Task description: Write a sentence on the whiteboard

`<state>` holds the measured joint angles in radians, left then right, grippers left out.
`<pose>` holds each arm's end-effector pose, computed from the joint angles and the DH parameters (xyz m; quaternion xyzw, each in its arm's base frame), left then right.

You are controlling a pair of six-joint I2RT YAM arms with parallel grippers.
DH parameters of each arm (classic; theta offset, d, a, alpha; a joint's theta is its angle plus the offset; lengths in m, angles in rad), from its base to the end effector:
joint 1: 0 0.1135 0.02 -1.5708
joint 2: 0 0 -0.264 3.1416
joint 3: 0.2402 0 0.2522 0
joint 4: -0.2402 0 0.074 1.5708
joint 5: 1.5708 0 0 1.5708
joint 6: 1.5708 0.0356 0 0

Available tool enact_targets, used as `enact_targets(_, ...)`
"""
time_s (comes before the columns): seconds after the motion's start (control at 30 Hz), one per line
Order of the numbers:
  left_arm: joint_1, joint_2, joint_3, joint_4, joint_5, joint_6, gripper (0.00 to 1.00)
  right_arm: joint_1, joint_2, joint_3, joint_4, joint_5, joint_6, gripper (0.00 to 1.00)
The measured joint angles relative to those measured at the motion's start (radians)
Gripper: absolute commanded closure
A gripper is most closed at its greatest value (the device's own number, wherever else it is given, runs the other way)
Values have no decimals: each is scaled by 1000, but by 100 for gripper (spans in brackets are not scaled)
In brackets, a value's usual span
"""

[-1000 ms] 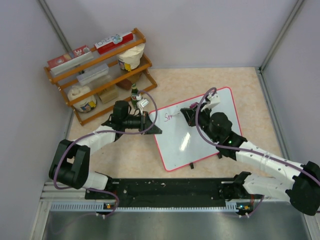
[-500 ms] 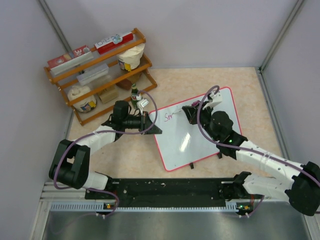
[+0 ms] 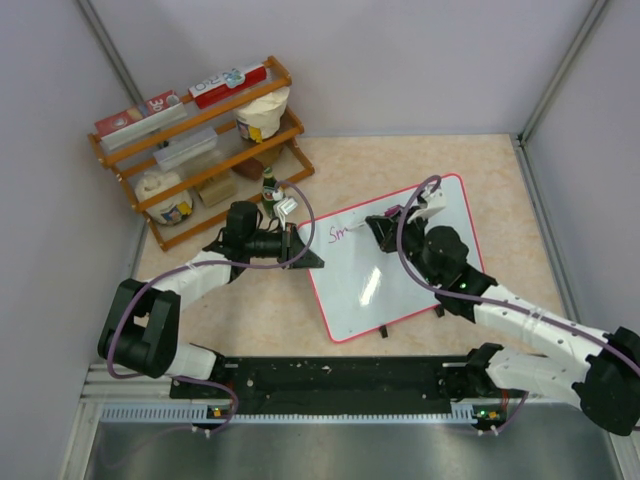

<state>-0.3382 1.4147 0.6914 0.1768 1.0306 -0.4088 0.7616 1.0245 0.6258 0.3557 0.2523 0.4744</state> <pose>0.2551 -0.1221 0.2092 0.2146 0.7665 -0.5555 0.2403 0.1800 0.1594 0.2946 -0.0164 0.7215 0.3236 0.6120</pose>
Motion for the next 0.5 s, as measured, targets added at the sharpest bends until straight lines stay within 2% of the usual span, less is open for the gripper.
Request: enact_targets(0.5,-1,0,0,-1,-1,0,100,-1,-39,-50,-1,-32,26,100)
